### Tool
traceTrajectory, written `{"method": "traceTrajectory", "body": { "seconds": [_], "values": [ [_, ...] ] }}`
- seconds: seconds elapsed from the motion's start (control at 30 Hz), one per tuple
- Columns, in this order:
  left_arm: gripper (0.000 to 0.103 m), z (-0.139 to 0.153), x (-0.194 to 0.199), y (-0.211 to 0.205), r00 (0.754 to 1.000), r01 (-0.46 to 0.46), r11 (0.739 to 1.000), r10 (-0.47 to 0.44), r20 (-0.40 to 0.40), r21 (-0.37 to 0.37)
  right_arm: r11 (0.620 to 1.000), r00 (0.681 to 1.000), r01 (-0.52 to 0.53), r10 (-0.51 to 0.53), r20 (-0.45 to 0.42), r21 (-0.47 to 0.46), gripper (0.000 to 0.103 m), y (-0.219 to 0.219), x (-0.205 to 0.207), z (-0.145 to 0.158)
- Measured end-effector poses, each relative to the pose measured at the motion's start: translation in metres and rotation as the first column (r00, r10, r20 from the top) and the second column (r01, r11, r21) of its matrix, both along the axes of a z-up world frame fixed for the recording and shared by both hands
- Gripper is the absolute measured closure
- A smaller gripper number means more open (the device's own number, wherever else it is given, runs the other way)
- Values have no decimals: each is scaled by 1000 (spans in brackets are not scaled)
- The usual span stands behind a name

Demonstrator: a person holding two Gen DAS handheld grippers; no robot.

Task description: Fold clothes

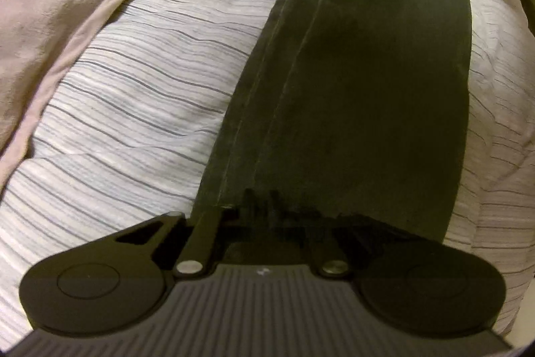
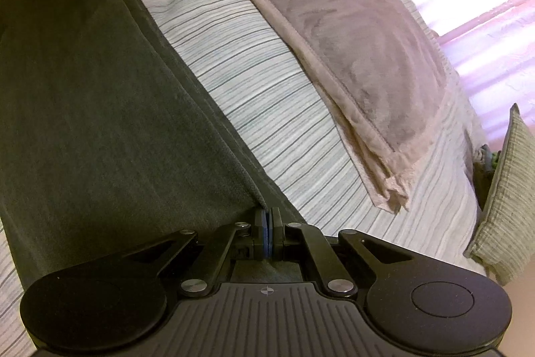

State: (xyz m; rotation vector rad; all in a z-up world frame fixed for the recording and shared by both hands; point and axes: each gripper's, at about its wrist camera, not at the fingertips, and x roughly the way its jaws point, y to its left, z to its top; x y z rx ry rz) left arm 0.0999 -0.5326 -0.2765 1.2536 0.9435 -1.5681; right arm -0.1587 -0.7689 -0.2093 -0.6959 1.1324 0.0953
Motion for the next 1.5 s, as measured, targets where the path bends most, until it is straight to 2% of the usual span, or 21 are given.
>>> {"method": "traceTrajectory", "body": {
  "seconds": [0.13,0.27,0.4,0.5,0.6,0.7,0.73,0.77,0.8,0.83,1.0,1.1,1.2,1.33,1.4,1.43,1.47,1.5],
  "values": [
    [102,34,-7,11,998,-33,998,36,56,-59,1000,999,7,-7,42,-11,103,0,4,13],
    [101,56,5,22,989,-139,986,143,38,-87,1000,998,1,-1,70,-1,103,-5,28,10],
    [101,36,16,13,979,-188,980,192,67,-62,1000,1000,-5,5,24,10,103,-10,63,-27],
    [101,12,19,3,974,-204,979,205,94,-15,1000,999,-13,14,-47,10,103,-12,80,-58],
    [95,-8,13,-3,973,-182,983,179,147,9,1000,998,-11,10,-61,-22,103,-8,80,-68],
    [94,-9,8,3,967,-186,982,185,175,-14,998,998,59,-59,-20,1,103,-9,68,-53],
    [94,-6,7,7,964,-200,980,201,177,-25,996,996,86,-86,-12,13,92,-9,62,-48],
    [93,-1,8,12,959,-215,976,218,183,-37,993,993,119,-119,2,15,54,-8,54,-42],
    [91,3,9,19,953,-231,972,236,193,-46,988,988,151,-152,17,21,34,-8,46,-37],
    [91,8,10,26,946,-247,968,252,204,-50,983,983,180,-182,40,46,24,-6,37,-32],
    [89,34,12,77,895,-347,935,354,273,-78,936,941,311,-328,87,168,24,13,-9,-9],
    [82,38,12,105,862,-394,915,402,309,-91,899,913,370,-399,90,234,24,35,-26,-4],
    [81,37,18,115,839,-419,899,436,325,-124,880,900,398,-430,76,259,24,54,-37,-5],
    [78,35,32,105,844,-415,894,447,295,-168,879,902,402,-428,51,257,24,74,-47,-14],
    [78,28,40,96,861,-412,901,434,266,-137,881,902,407,-430,49,241,24,81,-47,-19],
    [80,22,43,93,870,-408,906,422,256,-109,881,900,411,-433,50,234,24,84,-47,-20],
    [93,19,43,92,877,-396,914,405,258,-91,880,897,416,-439,55,230,24,86,-47,-19],
    [97,17,42,92,883,-379,922,386,267,-79,877,893,422,-446,61,228,24,88,-47,-18]
  ]
}}
